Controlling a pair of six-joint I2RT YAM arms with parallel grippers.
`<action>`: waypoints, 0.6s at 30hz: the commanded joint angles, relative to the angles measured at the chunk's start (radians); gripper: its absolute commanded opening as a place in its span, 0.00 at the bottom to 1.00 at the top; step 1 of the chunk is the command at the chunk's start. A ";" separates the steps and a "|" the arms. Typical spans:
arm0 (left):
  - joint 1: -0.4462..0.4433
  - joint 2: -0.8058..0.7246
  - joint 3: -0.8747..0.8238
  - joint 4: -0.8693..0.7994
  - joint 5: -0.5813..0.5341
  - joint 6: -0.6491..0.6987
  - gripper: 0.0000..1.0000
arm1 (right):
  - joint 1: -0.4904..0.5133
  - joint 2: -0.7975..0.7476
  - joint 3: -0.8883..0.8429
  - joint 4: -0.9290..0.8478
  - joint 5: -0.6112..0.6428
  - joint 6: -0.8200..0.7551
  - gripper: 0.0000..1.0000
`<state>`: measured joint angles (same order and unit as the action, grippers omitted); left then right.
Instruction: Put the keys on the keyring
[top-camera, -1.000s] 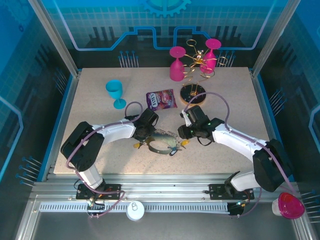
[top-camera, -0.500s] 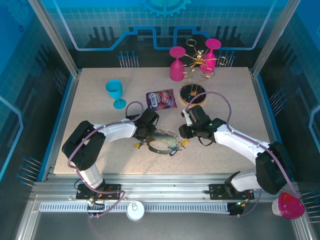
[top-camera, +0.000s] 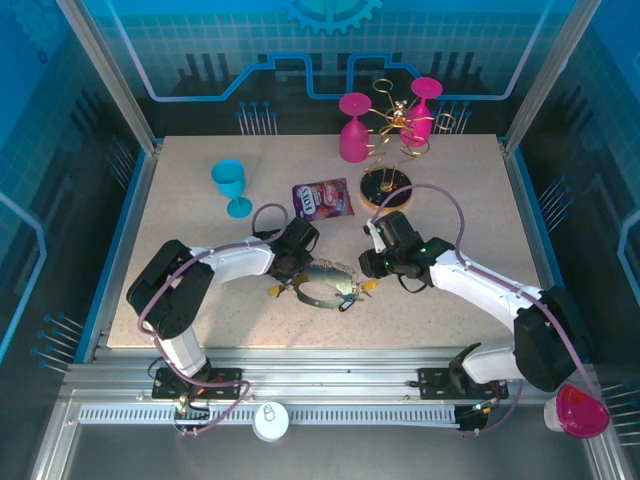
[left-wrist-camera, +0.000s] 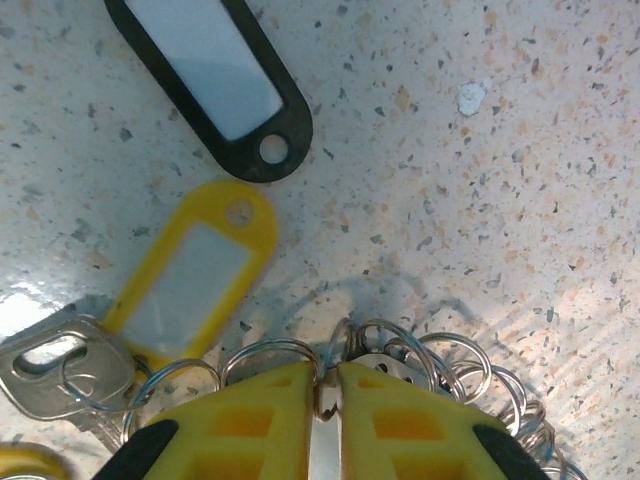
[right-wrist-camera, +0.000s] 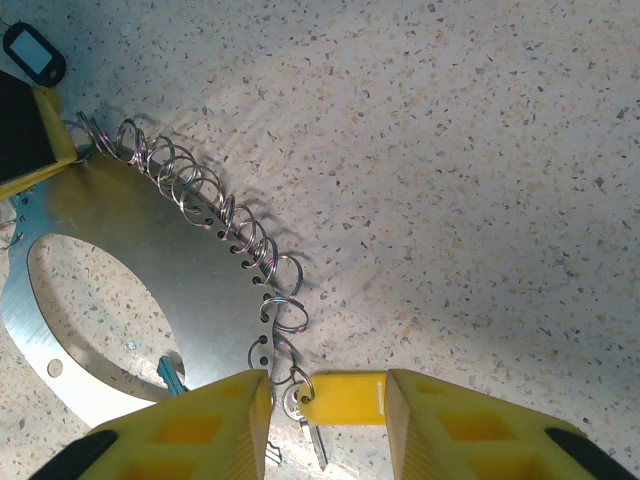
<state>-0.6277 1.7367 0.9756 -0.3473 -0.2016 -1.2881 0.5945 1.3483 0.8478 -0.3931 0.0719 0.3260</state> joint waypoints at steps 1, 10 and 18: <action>0.003 0.017 0.025 0.008 0.006 -0.002 0.13 | -0.011 -0.020 -0.008 -0.017 0.014 0.010 0.36; 0.000 -0.046 0.020 -0.019 -0.032 0.040 0.06 | -0.010 -0.039 -0.010 -0.023 0.012 0.012 0.35; -0.012 -0.196 0.032 0.009 -0.016 0.408 0.00 | -0.061 -0.139 -0.042 0.014 -0.043 0.033 0.32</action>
<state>-0.6308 1.6123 0.9760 -0.3523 -0.2264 -1.0809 0.5701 1.2560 0.8219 -0.3935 0.0616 0.3370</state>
